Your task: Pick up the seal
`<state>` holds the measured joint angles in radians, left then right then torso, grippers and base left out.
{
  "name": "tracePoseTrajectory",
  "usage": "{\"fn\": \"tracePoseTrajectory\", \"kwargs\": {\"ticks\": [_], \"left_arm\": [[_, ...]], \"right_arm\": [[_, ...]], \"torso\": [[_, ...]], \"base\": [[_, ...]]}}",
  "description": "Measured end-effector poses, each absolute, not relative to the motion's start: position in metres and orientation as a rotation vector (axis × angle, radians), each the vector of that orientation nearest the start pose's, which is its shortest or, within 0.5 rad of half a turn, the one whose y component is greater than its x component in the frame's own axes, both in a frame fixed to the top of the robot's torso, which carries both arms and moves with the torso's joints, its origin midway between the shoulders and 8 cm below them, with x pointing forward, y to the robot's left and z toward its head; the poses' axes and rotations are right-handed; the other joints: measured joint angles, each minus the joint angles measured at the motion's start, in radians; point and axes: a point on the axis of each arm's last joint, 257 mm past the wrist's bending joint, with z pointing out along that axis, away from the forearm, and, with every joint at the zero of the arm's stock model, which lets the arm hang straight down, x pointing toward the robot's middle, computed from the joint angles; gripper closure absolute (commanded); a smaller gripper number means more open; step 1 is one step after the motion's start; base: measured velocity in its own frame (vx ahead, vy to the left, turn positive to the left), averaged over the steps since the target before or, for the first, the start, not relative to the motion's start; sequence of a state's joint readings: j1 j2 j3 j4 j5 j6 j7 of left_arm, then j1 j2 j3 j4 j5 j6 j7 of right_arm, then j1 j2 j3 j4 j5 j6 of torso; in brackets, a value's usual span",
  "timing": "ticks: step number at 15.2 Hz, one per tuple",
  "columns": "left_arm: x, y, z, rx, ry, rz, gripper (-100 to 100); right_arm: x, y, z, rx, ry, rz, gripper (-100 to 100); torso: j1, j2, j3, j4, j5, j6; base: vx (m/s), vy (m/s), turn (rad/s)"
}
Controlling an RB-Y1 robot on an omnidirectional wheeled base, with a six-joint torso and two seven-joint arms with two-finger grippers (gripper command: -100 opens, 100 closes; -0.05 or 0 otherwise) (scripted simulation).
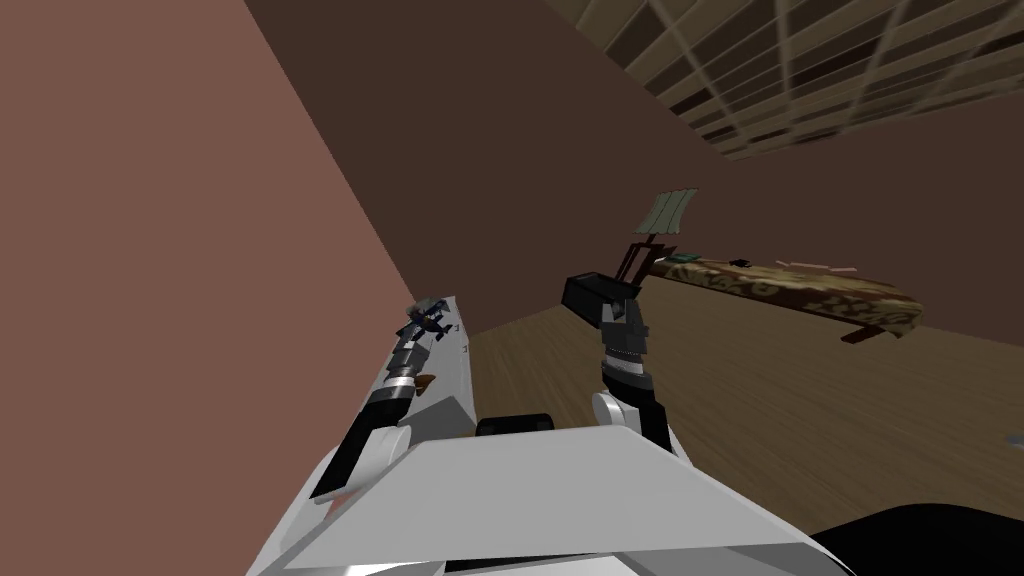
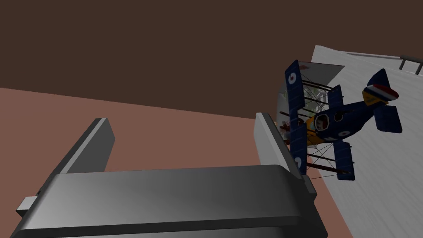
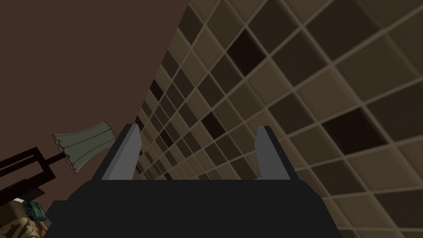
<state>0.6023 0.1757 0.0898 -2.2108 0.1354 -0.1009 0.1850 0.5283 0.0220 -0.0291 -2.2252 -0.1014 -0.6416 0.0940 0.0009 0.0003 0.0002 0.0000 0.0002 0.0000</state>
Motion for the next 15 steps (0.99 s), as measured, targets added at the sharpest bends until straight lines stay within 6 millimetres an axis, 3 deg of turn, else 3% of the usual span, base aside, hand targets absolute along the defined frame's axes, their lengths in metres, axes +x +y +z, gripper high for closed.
{"fn": "tracePoseTrajectory", "kwargs": {"ticks": [11, 15], "left_arm": [[0.356, 0.396, -0.197, -1.454, 1.019, -1.080, -100], [0.346, 0.406, -0.218, -1.541, 1.036, -1.034, -100]], "right_arm": [[0.322, -0.307, 0.018, 0.652, 0.505, 1.240, 0], [0.322, -0.307, 0.018, 0.652, 0.505, 1.240, 0]], "torso": [[0.001, -0.001, 0.000, 0.000, 0.000, 0.000], [0.001, -0.001, 0.000, 0.000, 0.000, 0.000]], "base": [[0.002, 0.014, -0.137], [0.003, 0.015, -0.117]]}}
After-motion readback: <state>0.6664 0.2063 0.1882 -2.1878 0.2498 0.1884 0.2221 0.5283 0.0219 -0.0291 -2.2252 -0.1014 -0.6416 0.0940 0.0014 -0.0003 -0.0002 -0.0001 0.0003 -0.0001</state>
